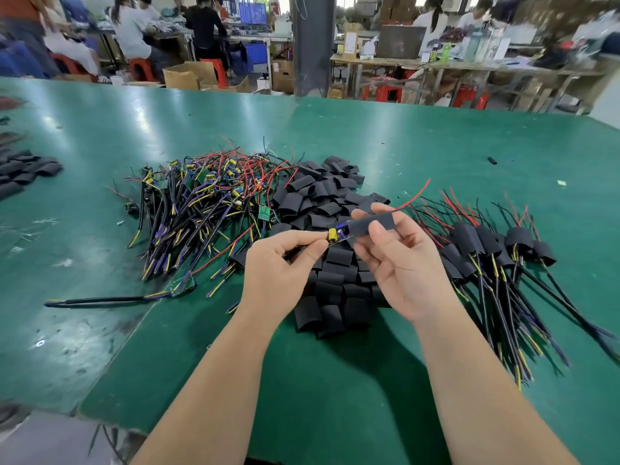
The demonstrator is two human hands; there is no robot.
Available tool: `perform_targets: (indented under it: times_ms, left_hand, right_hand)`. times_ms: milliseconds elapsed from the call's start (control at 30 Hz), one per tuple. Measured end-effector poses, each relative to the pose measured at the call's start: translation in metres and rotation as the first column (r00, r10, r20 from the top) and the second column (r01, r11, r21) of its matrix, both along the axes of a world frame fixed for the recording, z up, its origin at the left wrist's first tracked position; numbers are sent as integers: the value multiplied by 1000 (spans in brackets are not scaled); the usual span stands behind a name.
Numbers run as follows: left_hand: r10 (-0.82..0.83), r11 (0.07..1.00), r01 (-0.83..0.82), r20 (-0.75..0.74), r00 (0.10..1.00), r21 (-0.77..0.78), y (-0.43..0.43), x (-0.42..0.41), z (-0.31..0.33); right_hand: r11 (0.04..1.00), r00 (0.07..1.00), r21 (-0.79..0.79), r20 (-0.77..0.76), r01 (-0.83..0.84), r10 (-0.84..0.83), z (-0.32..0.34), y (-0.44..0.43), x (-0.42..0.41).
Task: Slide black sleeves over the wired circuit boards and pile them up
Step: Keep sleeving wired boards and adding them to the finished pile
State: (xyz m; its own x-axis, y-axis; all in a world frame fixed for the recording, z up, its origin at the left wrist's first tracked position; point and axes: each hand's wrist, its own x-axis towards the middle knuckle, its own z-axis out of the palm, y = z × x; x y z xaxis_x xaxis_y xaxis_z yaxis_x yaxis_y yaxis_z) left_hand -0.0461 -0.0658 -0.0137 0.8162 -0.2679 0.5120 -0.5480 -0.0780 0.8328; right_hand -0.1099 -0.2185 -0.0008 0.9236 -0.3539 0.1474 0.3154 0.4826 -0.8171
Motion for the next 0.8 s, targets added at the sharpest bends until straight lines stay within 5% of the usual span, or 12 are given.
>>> perform_targets:
  times_ms: [167, 433, 800]
  left_hand:
    - [40, 998, -43, 59, 997, 52, 1, -1, 0]
    - [106, 982, -134, 200, 974, 133, 3, 2, -3]
    - [124, 992, -128, 139, 983, 21, 3, -1, 1]
  right_hand:
    - [966, 986, -227, -79, 124, -145, -3, 1, 0]
    - [919, 990, -386, -75, 78, -116, -6, 7, 0]
    - [985, 990, -107, -42, -139, 135, -1, 12, -2]
